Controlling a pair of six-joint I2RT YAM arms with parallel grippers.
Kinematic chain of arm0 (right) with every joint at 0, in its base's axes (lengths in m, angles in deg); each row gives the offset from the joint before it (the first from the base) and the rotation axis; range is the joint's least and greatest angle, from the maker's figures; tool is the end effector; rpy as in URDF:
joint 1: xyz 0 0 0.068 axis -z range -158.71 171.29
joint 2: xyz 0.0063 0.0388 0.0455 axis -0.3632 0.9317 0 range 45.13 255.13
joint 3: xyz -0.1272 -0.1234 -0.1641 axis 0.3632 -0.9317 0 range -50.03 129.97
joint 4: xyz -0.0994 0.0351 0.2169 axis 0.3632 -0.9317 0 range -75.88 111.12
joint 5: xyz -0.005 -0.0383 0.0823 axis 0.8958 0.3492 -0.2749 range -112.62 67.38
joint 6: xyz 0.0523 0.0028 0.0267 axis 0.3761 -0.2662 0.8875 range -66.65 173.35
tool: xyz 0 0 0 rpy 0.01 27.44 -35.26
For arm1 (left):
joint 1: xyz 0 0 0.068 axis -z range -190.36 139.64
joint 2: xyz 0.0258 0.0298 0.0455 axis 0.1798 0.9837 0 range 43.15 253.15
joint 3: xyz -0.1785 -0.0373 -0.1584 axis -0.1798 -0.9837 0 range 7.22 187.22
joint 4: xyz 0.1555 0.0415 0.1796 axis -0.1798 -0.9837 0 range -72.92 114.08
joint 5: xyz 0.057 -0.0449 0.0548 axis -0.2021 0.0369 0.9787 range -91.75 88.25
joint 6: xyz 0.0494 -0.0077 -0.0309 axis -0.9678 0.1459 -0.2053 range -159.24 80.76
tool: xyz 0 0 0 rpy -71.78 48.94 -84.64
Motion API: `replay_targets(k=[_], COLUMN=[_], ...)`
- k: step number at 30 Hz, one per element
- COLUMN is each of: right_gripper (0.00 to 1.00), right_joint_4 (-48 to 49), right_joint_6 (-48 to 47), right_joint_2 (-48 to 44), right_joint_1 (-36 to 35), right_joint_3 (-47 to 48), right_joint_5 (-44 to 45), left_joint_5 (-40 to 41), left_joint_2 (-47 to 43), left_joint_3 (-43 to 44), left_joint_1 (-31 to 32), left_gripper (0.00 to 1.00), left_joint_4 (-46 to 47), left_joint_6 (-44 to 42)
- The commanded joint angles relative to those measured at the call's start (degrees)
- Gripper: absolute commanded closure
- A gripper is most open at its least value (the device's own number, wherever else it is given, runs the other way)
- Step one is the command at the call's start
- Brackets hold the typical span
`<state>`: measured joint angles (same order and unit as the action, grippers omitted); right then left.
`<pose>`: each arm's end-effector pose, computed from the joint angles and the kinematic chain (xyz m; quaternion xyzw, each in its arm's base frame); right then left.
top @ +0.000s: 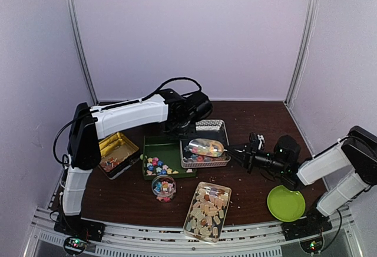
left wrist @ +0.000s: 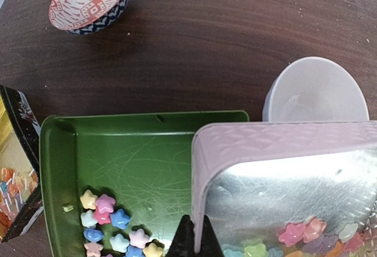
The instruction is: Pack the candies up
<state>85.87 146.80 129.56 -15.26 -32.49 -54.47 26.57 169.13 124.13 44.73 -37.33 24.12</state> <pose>0.1878 0.1673 0.1581 0.1625 0.6996 0.6882 0.1028 0.2587 -0.3354 0.2199 -0.1103 0.9501 -0.0180 0.2912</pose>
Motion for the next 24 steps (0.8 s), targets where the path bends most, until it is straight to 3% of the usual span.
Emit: replay_targets(k=[1, 8, 16, 24], right_gripper=[1.0, 1.0, 1.0, 1.0], right_joint_4=[0.6, -8.7, -32.5, -40.3], right_joint_6=[0.0, -2.1, -7.9, -8.5], right_joint_2=[-5.5, -18.0, -36.3, -45.6], right_joint_1=[0.4, 0.4, 1.1, 1.7], right_joint_3=[-2.4, -6.3, -4.6, -5.2], right_joint_5=[1.1, 4.7, 9.4, 10.9], left_joint_5=[0.5, -1.5, -7.5, -12.3], left_joint_2=[-4.1, -4.1, 1.6, 6.9], left_joint_3=[2.9, 3.3, 10.8, 15.5], left_joint_1=[-1.2, -1.4, 0.4, 1.6], left_gripper=[1.0, 1.0, 1.0, 1.0], left_joint_4=[0.6, 0.6, 0.6, 2.5], left_joint_6=[0.8, 0.3, -1.8, -2.2])
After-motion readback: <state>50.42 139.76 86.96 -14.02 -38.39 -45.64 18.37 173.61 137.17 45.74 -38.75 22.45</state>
